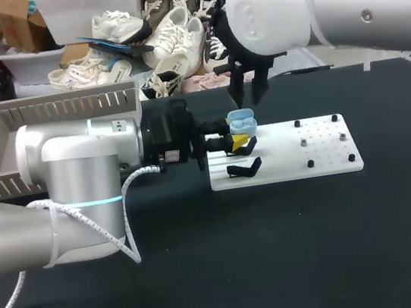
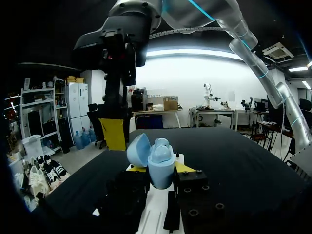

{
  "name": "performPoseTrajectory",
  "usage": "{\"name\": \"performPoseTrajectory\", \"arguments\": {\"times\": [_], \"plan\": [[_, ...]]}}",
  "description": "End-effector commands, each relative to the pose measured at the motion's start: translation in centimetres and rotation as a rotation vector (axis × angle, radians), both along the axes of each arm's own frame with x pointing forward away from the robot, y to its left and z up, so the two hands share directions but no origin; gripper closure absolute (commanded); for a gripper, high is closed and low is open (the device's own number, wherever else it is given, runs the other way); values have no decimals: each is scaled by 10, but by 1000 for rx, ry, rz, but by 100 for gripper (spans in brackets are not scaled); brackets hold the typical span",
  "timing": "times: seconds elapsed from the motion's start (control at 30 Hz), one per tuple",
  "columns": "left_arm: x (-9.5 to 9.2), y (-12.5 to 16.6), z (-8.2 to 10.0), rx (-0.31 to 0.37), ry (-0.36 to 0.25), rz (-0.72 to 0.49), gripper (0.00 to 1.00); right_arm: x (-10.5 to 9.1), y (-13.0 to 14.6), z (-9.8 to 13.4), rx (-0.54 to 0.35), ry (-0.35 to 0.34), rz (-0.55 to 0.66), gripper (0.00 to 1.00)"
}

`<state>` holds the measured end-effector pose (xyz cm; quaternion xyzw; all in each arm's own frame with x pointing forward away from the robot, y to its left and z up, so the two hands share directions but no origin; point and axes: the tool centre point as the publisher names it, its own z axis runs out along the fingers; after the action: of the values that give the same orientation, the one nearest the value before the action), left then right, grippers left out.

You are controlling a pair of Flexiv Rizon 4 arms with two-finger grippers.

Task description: Pick up each earbud case from the left stands, insert the matching earbuds, close the lid, and place the case in the box.

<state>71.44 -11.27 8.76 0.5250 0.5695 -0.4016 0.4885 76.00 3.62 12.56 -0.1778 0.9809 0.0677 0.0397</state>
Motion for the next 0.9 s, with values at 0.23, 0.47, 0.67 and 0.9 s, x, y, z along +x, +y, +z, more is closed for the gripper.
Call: {"name": "performPoseTrajectory", "arguments": {"times": [0.23,0.47,0.67,0.9], "plan": [[-1,0,-1,-2,-3,6,100,-18,-4,7,23,-15,-12,67],[-1,0,-1,-2,-3,6,100,-28,-2,8,40,-10,-19,67],[-1,0,-1,-2,-3,6,100,-35,-2,9,46,-5,-25,67],[-1,0,-1,-2,-3,6,100,-47,-20,47,82,-81,-75,66]]}}
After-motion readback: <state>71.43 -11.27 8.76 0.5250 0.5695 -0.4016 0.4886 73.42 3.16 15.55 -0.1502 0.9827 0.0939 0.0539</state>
